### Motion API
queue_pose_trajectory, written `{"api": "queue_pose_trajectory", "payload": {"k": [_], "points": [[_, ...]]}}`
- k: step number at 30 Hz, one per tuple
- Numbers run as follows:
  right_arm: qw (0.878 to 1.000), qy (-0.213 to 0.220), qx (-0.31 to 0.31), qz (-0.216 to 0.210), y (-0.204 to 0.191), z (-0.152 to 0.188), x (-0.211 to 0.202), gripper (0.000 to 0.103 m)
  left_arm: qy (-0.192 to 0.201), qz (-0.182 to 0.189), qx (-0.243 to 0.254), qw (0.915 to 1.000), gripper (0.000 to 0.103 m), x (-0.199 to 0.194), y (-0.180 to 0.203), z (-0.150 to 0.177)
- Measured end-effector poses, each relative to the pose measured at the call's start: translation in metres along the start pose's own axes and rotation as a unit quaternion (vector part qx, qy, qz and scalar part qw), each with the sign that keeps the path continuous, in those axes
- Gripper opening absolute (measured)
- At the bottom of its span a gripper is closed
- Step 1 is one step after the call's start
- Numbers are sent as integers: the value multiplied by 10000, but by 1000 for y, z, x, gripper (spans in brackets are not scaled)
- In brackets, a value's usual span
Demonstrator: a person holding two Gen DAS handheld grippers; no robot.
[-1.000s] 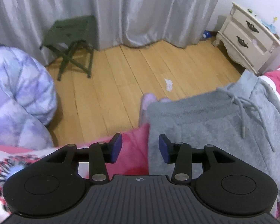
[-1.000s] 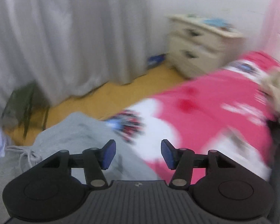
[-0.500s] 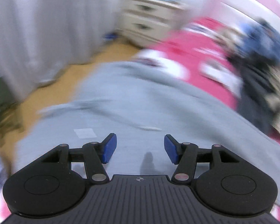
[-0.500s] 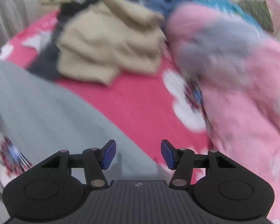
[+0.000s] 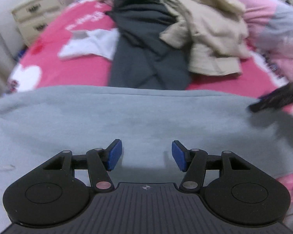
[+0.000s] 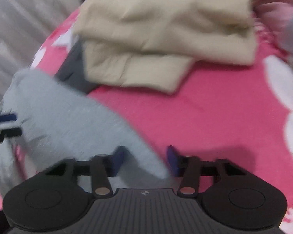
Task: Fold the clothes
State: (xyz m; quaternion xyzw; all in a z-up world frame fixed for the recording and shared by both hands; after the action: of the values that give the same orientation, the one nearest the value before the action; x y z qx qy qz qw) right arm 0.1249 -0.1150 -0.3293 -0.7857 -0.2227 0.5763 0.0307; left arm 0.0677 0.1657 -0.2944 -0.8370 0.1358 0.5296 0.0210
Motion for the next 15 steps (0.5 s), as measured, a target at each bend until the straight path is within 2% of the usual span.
{"api": "queue_pose_trajectory", "payload": {"k": [4, 7, 8, 9, 10, 12, 15], "points": [[9955, 495, -786, 166, -66, 44, -29, 21, -161, 825, -765, 9935, 57, 0, 13, -5], [9837, 799, -1374, 845, -124, 94, -29, 25, -263, 1035, -942, 9898, 57, 12, 34, -8], [9786, 869, -1492, 1120, -137, 108, -25, 33, -349, 1007, -864, 9905, 57, 19, 42, -8], [9738, 924, -1586, 1340, -149, 120, -21, 45, -450, 898, -742, 9922, 57, 28, 51, -7], [9707, 956, -1641, 1472, -157, 130, -17, 50, -548, 755, -612, 9938, 57, 36, 58, -5], [9672, 982, -1654, 1660, -170, 146, -18, 51, -746, 411, -235, 9961, 57, 52, 71, 2], [9731, 1202, -1364, 1416, -165, 158, -56, 53, -873, 44, 134, 9961, 57, 64, 78, 13]]}}
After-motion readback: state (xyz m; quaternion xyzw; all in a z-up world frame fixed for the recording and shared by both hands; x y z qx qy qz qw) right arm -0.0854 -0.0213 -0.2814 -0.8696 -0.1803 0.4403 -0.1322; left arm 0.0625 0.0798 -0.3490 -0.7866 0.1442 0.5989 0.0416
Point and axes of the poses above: each gripper's, at about its wrist camera, not at the fingertips, and x roughly the way its jaws point, y to its right, z to its underside, the point moved 4 cm from there along x, roughly the way its jaws point
